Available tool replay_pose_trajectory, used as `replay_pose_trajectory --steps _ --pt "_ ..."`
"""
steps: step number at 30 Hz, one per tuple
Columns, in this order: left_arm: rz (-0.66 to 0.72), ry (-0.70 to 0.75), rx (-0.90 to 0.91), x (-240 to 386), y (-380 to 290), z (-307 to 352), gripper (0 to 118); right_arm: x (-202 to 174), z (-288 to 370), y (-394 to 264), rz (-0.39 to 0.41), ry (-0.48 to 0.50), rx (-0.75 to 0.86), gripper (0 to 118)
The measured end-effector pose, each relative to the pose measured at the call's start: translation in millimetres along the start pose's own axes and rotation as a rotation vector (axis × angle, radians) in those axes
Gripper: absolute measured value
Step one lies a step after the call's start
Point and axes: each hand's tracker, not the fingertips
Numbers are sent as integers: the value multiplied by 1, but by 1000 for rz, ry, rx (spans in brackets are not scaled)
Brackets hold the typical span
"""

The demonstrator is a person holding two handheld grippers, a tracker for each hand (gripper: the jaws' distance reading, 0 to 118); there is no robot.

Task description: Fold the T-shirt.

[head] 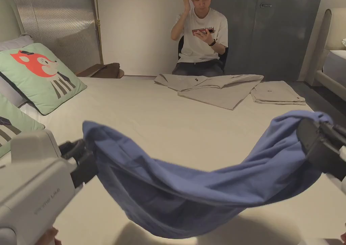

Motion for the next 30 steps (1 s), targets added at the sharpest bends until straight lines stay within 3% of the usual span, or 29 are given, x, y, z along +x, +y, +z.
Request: replay_pose_trajectory --steps 5,12,30 --pt "24 -56 111 14 45 4 6 -13 14 43 8 -23 86 9" --pt "46 -115 117 25 78 -38 6 -7 -9 68 -5 -76 119 9" --pt "91 -90 87 33 111 -237 6 45 -192 77 72 -137 97 9"
